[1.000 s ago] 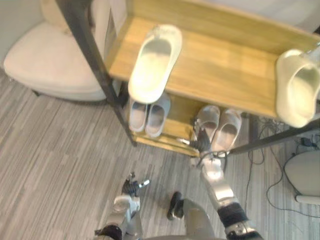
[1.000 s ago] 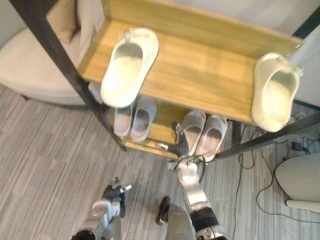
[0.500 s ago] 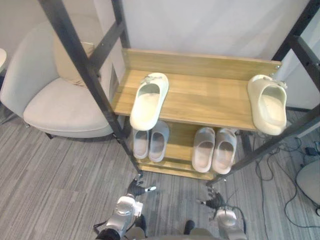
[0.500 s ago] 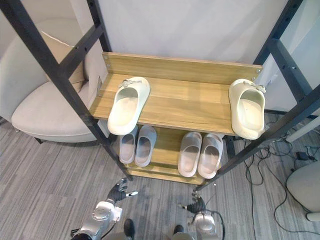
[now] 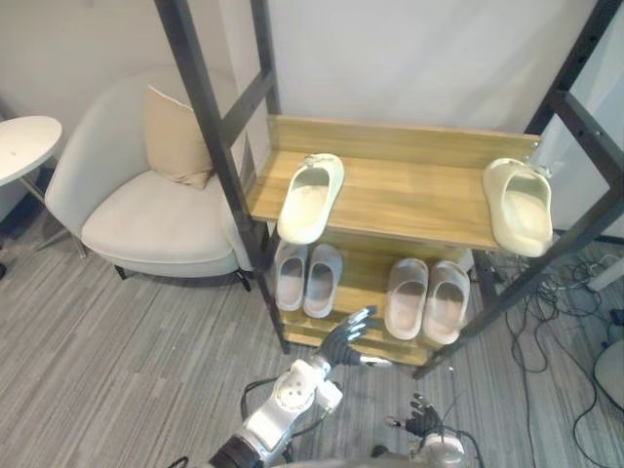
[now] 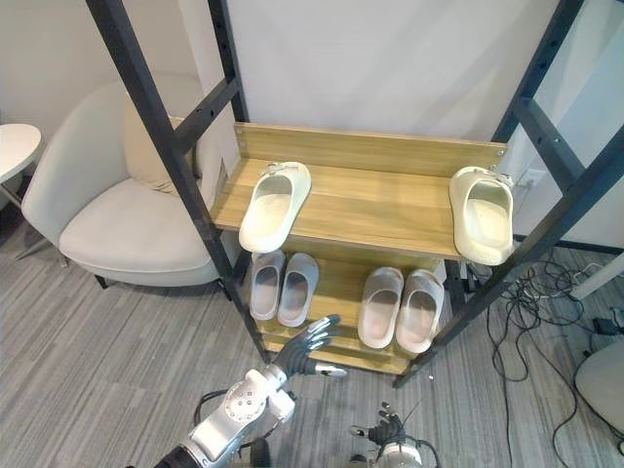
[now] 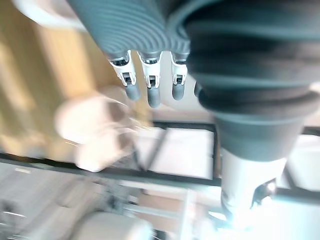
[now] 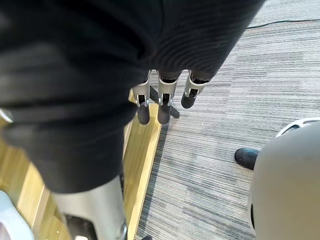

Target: Organize the slippers on the shoe rack

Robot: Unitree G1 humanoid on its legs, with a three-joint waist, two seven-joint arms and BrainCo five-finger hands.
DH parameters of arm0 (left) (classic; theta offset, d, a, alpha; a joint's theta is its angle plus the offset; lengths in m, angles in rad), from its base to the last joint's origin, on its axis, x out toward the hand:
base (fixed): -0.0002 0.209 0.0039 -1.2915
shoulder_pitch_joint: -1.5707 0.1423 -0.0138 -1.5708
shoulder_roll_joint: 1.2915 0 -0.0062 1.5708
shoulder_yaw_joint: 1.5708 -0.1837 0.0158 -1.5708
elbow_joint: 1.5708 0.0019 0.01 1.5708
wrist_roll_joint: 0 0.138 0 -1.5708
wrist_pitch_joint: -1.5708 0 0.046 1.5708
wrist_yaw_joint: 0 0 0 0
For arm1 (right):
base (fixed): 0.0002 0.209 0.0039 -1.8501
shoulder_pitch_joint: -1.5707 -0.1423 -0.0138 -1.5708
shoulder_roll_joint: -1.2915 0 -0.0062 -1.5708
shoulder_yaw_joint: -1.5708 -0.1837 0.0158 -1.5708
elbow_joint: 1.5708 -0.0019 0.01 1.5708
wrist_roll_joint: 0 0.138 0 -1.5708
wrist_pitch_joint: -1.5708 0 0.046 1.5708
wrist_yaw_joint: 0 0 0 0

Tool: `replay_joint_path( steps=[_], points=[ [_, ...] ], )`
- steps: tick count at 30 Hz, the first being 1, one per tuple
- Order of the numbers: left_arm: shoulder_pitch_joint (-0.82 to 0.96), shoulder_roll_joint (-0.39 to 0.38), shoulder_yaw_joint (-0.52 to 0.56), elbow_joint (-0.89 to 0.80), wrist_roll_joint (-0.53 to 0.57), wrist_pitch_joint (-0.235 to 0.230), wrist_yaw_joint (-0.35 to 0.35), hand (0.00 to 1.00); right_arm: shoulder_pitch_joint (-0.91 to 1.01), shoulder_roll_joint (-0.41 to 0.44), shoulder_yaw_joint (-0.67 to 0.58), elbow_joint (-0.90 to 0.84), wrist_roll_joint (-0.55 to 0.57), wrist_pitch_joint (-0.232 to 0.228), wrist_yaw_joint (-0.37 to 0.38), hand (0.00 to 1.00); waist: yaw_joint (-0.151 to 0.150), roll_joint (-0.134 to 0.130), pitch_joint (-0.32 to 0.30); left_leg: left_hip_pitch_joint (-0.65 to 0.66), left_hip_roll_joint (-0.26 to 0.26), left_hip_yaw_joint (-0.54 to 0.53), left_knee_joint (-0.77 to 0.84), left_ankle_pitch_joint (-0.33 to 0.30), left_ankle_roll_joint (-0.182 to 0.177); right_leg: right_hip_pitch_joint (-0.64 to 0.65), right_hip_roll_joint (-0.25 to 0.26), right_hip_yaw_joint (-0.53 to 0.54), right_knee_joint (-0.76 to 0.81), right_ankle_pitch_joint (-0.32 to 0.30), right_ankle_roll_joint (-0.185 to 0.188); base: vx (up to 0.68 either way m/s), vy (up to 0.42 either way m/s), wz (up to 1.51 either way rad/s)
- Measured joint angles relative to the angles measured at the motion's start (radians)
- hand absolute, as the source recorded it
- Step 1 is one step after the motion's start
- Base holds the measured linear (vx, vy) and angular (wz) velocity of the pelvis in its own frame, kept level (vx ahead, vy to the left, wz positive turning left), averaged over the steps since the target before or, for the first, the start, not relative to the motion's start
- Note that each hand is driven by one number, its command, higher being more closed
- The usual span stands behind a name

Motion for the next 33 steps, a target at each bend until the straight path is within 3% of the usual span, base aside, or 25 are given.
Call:
replay_joint_path(
  steps=[5,16,24,33],
  points=[
    [-0.122,0.005,0.054,-0.173,-0.047,-0.021,0.018,0.0,0.0,-0.008,0.038,0.0,-0.026,-0.001,0.0,0.0,0.002,-0.002,-0.026,0.013,-0.002,0.0,0.0,-0.008,-0.006,0.02,0.003,0.0,-0.018,-0.001,0.001,0.03,-0.006,-0.01],
    [-0.387,0.012,0.267,-0.204,-0.02,-0.042,0.15,0.0,0.006,-0.026,0.045,0.004,-0.029,-0.001,0.019,0.0,0.002,-0.012,-0.046,0.018,-0.004,0.001,0.006,-0.005,-0.002,0.034,0.002,0.006,-0.019,0.008,0.0,0.04,-0.008,-0.01],
    [-0.517,0.089,0.405,0.052,0.036,-0.043,0.199,0.0,0.004,-0.039,0.043,-0.01,-0.029,0.002,0.04,0.0,-0.029,-0.018,-0.042,0.034,-0.002,0.001,-0.001,-0.015,-0.009,0.038,0.005,0.01,-0.025,-0.003,-0.012,-0.06,0.004,-0.02],
    [-0.562,0.206,0.507,0.214,0.063,0.008,0.235,0.0,0.013,-0.036,0.019,-0.016,-0.028,0.004,0.041,0.0,-0.04,-0.031,-0.034,0.026,-0.002,0.007,0.005,-0.022,-0.009,0.04,0.014,0.021,-0.052,0.009,-0.015,0.05,-0.007,-0.02]
  ],
)
